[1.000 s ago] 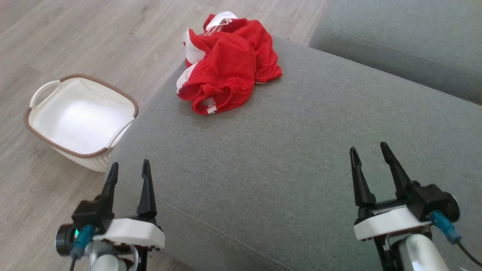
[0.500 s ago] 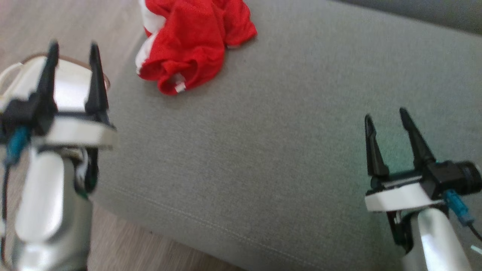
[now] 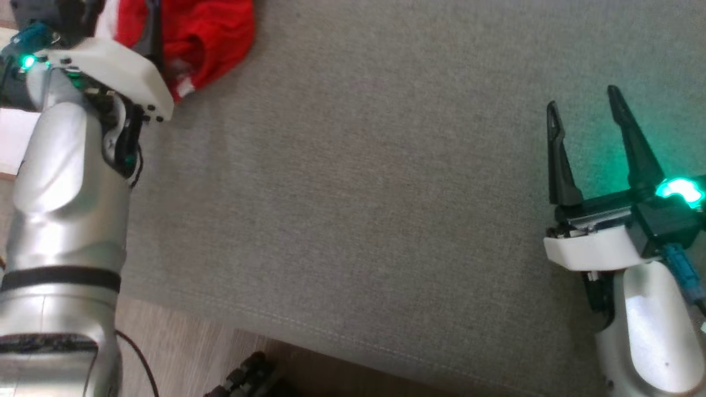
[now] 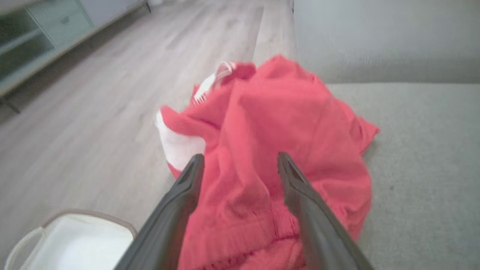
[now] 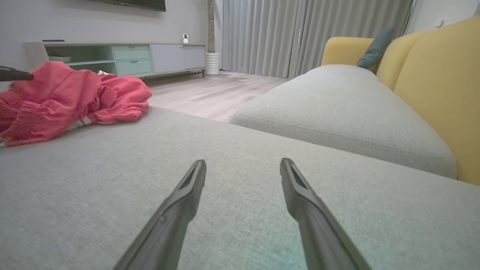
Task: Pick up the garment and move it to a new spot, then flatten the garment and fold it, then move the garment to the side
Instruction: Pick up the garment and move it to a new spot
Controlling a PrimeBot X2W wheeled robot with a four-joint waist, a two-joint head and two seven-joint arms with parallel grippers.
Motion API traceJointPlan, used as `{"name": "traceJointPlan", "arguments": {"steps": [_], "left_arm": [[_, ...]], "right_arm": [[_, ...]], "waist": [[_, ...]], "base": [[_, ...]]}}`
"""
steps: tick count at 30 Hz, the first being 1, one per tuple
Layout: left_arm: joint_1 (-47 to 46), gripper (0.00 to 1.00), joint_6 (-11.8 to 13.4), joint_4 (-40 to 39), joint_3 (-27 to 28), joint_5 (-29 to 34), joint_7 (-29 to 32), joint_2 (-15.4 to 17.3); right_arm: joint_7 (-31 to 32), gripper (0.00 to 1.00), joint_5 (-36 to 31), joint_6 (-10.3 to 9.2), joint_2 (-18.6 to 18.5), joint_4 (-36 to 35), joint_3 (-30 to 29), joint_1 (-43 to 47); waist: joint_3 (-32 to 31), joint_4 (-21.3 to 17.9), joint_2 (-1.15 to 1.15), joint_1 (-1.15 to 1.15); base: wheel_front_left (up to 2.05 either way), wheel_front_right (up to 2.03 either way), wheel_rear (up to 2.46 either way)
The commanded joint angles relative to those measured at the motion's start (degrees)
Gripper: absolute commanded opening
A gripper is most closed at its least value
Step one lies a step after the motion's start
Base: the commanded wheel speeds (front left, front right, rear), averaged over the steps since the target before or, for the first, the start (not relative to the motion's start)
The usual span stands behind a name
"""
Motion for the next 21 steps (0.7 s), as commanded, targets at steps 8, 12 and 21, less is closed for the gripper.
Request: {"name": "traceJointPlan", "arguments": {"steps": [8, 12, 21], "left_arm": [[-7.34, 0.97, 0.12, 11.57, 1.75, -3.44, 0.89, 1.99], [-9.07, 0.00, 0.35, 14.28, 1.48, -3.38, -2.48, 2.19], [-11.56, 0.00, 0.21, 10.40, -1.90, 0.47, -7.04, 6.18]], "right_arm": [[-0.36, 1.00, -1.30, 0.43, -0.07, -4.34, 0.98, -1.31], [-0.36, 1.00, -0.67, 0.43, -0.07, -4.46, 1.04, -1.79], [-0.36, 1.00, 3.08, 0.43, -0.07, -2.92, 1.81, -2.32]], "waist": [[6.72, -2.52, 0.00, -0.02], [6.85, -2.74, 0.00, -0.02], [0.00, -3.72, 0.00, -0.02]], "base": [[0.00, 0.00, 0.00], [0.00, 0.00, 0.00], [0.00, 0.00, 0.00]]}}
